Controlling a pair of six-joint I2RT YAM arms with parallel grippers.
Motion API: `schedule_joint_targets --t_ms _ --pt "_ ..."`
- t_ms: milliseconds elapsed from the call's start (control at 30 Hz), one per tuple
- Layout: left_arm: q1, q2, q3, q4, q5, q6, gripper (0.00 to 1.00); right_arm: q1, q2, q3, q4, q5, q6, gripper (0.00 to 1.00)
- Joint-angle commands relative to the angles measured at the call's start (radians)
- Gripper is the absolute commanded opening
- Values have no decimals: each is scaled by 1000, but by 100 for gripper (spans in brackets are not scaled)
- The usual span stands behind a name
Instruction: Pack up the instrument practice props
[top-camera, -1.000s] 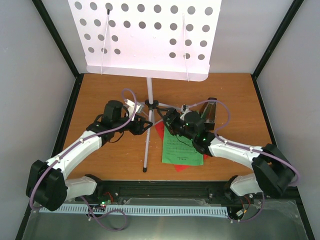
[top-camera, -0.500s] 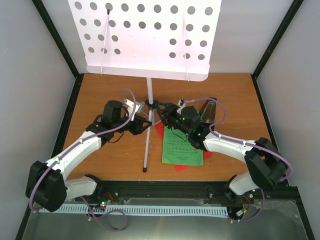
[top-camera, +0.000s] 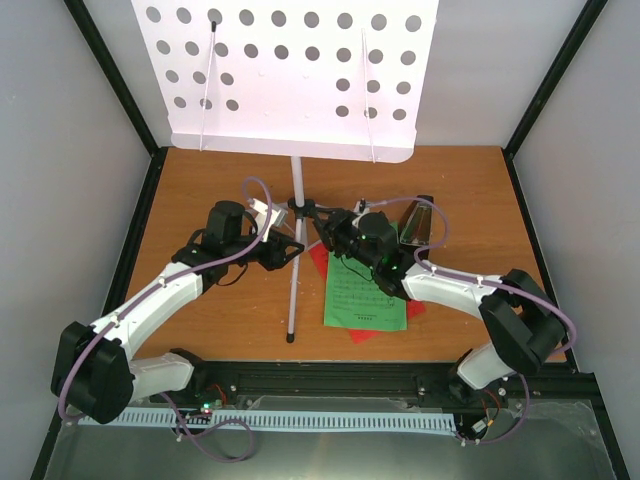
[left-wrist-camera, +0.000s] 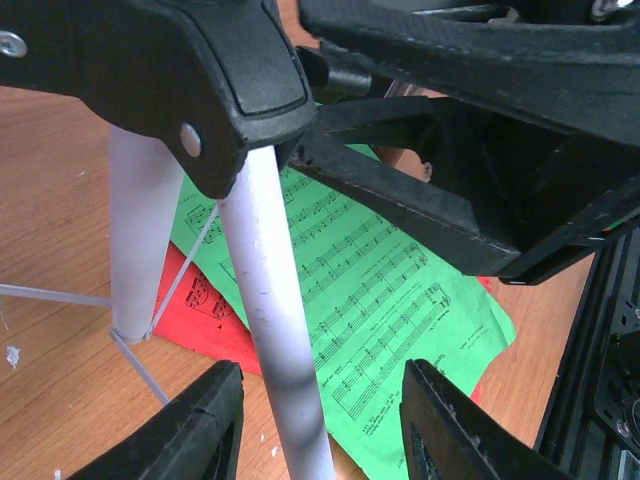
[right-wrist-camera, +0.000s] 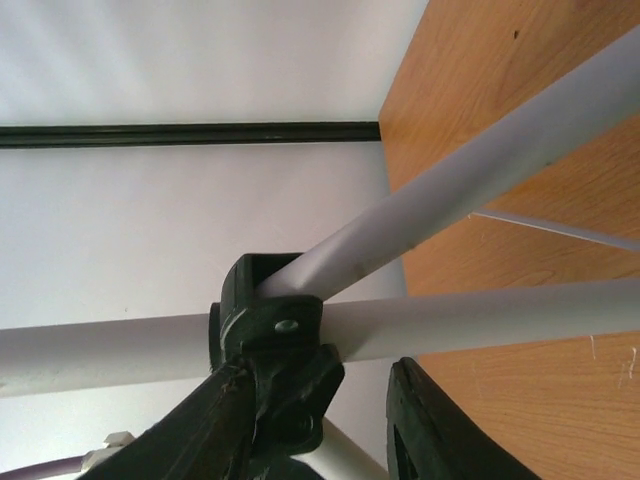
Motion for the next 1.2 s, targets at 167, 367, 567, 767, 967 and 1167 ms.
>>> schedule_joint_targets --t_ms 167,367,567,767,967,1167 --pt "2 -3 18 1 2 -3 44 -6 48 20 24 -27 8 8" --pt "1 -28 14 -4 -24 7 44 -4 29 18 19 -15 -151 3" --pt "1 -22 15 1 0 10 45 34 26 95 -116 15 -754 3" --pt "1 -35 4 17 -6 -7 48 65 16 100 -195 36 -1366 3" --pt "0 -93 -34 86 -45 -125 68 71 -49 108 -264 120 -1546 45" --pt "1 -228 -120 155 -52 -279 87 8 -216 -22 -170 -30 -1339 72"
